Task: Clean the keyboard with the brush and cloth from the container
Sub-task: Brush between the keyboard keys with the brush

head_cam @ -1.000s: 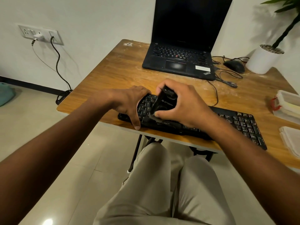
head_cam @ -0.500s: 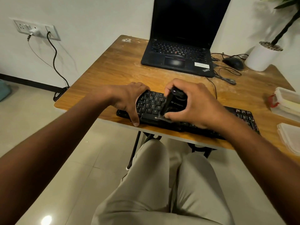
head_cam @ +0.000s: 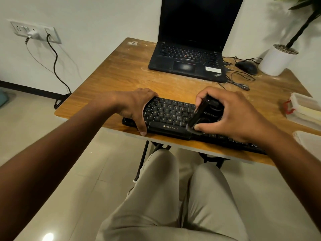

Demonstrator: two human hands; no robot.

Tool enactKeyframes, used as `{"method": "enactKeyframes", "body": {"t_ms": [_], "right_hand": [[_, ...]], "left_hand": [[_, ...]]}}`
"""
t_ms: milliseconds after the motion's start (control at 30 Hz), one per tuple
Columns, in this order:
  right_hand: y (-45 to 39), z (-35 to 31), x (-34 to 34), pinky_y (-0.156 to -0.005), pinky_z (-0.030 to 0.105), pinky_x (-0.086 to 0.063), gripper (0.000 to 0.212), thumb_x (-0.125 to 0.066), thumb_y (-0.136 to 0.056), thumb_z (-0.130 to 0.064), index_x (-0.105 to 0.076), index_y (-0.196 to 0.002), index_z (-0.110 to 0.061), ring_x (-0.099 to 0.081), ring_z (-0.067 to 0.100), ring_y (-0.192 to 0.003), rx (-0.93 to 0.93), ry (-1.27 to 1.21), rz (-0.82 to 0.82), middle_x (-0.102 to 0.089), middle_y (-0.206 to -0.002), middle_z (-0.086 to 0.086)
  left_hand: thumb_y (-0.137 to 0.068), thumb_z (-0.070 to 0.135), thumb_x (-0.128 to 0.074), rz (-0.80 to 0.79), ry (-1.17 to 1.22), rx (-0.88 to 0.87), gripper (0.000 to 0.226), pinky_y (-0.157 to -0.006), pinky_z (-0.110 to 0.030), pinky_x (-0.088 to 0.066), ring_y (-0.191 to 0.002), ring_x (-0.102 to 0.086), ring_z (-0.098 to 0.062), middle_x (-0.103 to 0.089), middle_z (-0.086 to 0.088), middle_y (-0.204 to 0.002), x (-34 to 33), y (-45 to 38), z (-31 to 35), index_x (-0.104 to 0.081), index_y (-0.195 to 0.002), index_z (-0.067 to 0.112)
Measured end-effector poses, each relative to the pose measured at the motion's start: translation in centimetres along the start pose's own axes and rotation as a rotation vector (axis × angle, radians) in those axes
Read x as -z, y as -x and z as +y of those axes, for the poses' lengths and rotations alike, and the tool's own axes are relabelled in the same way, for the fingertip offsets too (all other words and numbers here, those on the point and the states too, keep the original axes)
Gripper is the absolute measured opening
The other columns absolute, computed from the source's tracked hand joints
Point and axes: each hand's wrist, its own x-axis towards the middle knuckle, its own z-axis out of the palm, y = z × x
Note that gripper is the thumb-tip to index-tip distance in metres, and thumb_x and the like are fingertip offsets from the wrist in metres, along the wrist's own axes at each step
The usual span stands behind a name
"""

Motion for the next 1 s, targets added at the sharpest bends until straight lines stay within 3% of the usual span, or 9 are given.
{"method": "enactKeyframes", "body": {"t_ms": [133, 233, 333, 467, 633, 733, 867, 1000], "right_hand": [[-0.4, 0.5, -2.2, -0.065, 0.019, -0.056, 0.051, -0.093, -0.068, -0.019, -0.06, -0.102, -0.038, -0.065, 0.002, -0.089, 0.023, -0.031, -0.099, -0.068, -0.097, -0.014], [-2.0, 1.6, -2.0, -0.066, 0.024, -0.058, 0.051, -0.093, -0.068, -0.019, -0.06, -0.102, -0.039, -0.065, 0.002, -0.089, 0.012, -0.015, -0.037, -0.067, -0.098, -0.013], [-4.5, 2.4, -1.6, -0.062, 0.02, -0.057, 0.051, -0.092, -0.07, -0.019, -0.059, -0.104, -0.037, -0.064, 0.006, -0.09, 0.005, 0.01, 0.009, -0.064, -0.101, -0.012], [-6.8, 2.1, -1.2, -0.06, 0.034, -0.062, 0.051, -0.091, -0.071, -0.02, -0.059, -0.109, -0.034, -0.065, 0.007, -0.089, -0.002, 0.048, 0.067, -0.064, -0.105, -0.01], [-6.4, -0.4, -2.2, -0.065, 0.018, -0.055, 0.051, -0.092, -0.069, -0.024, -0.06, -0.107, -0.035, -0.06, 0.0, -0.093, 0.09, -0.008, -0.034, -0.063, -0.1, -0.015], [-6.7, -0.4, -3.6, -0.063, 0.019, -0.055, 0.05, -0.091, -0.069, -0.021, -0.06, -0.104, -0.038, -0.063, 0.003, -0.088, 0.099, 0.006, -0.121, -0.065, -0.098, -0.013], [-8.5, 0.7, -3.6, -0.06, 0.015, -0.051, 0.05, -0.091, -0.07, -0.021, -0.059, -0.108, -0.032, -0.063, 0.007, -0.089, 0.072, 0.055, -0.04, -0.064, -0.099, -0.011], [-9.3, 0.8, -3.4, -0.059, 0.028, -0.059, 0.053, -0.09, -0.072, -0.019, -0.058, -0.112, -0.03, -0.067, 0.012, -0.087, 0.042, 0.048, 0.021, -0.064, -0.102, -0.008]], "left_hand": [[-0.05, 0.036, -0.101, -0.002, -0.001, 0.005, 0.136, -0.116, -0.043, -0.034, -0.14, -0.03, -0.019, -0.032, 0.004, -0.153, 0.0, 0.0, 0.0, -0.02, -0.159, 0.024], [-0.051, 0.034, -0.102, -0.006, 0.012, 0.014, 0.136, -0.115, -0.042, -0.035, -0.14, -0.03, -0.018, -0.031, 0.004, -0.153, 0.1, 0.0, 0.1, -0.021, -0.159, 0.024], [-0.051, 0.034, -0.102, -0.009, 0.011, 0.018, 0.137, -0.115, -0.041, -0.034, -0.141, -0.03, -0.019, -0.03, 0.004, -0.154, 0.1, 0.1, 0.2, -0.019, -0.16, 0.024], [-0.053, 0.031, -0.101, -0.014, 0.016, 0.023, 0.137, -0.116, -0.041, -0.033, -0.142, -0.028, -0.019, -0.028, 0.003, -0.156, 0.1, 0.2, 0.4, -0.017, -0.161, 0.023], [-0.054, 0.03, -0.101, -0.005, 0.025, 0.023, 0.135, -0.116, -0.039, -0.033, -0.141, -0.03, -0.019, -0.03, 0.003, -0.154, 0.1, 0.1, 0.3, -0.018, -0.161, 0.023], [-0.053, 0.031, -0.102, 0.002, 0.027, 0.018, 0.133, -0.115, -0.039, -0.034, -0.14, -0.03, -0.018, -0.032, 0.005, -0.151, 0.0, 0.0, 0.2, -0.021, -0.16, 0.024], [-0.053, 0.031, -0.102, -0.006, 0.03, 0.015, 0.136, -0.116, -0.041, -0.032, -0.142, -0.028, -0.019, -0.029, 0.004, -0.156, 0.0, -0.1, 0.1, -0.019, -0.161, 0.025], [-0.052, 0.032, -0.102, -0.008, 0.025, 0.016, 0.137, -0.118, -0.042, -0.033, -0.143, -0.028, -0.019, -0.029, 0.004, -0.156, 0.0, -0.1, 0.2, -0.019, -0.161, 0.025]]}}
